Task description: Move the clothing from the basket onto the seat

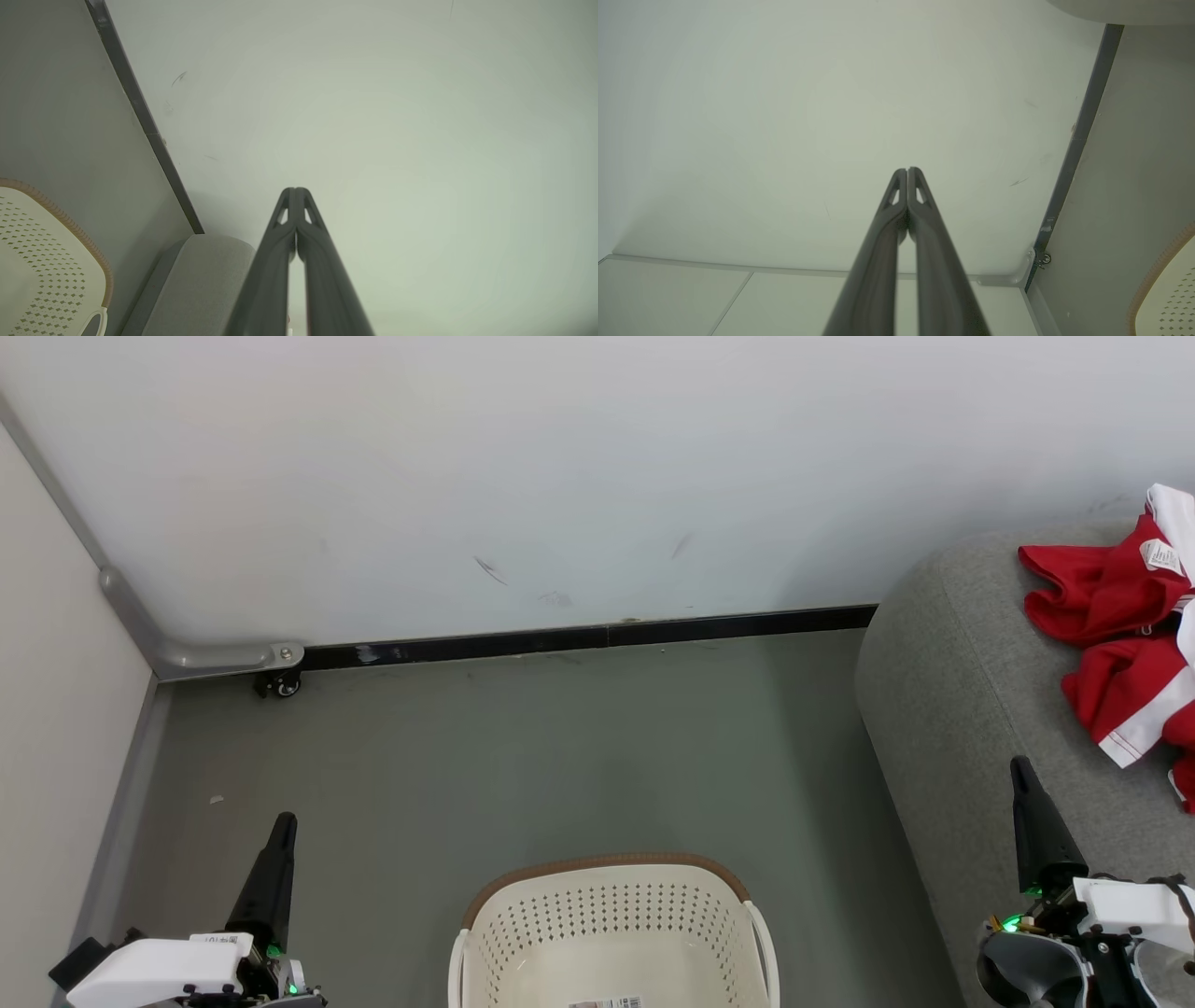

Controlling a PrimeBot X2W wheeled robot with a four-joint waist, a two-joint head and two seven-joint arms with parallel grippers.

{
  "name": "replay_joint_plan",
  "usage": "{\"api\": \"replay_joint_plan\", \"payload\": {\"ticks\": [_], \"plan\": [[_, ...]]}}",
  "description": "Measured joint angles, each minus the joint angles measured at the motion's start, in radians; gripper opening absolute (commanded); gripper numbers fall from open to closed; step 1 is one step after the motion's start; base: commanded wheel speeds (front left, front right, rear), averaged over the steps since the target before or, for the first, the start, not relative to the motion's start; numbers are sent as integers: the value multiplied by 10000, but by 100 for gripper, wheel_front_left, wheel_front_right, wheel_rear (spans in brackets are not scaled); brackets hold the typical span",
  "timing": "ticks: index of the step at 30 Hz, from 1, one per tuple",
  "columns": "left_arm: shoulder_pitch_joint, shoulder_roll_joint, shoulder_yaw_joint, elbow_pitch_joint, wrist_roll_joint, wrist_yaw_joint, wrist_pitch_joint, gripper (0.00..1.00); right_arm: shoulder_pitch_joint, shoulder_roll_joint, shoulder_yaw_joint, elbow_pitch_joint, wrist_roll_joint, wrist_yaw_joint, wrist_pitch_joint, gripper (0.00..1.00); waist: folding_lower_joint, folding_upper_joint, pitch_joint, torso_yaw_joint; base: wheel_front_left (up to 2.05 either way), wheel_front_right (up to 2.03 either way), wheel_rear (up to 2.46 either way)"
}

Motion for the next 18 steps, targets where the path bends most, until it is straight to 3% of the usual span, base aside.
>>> {"api": "replay_joint_plan", "payload": {"ticks": [18], "plan": [[0, 0, -2, -6, 0, 0, 0, 0, 1, -2, 17, -13, 2, 0, -13, 0, -1, 0, 1, 0, 0, 0, 0]]}}
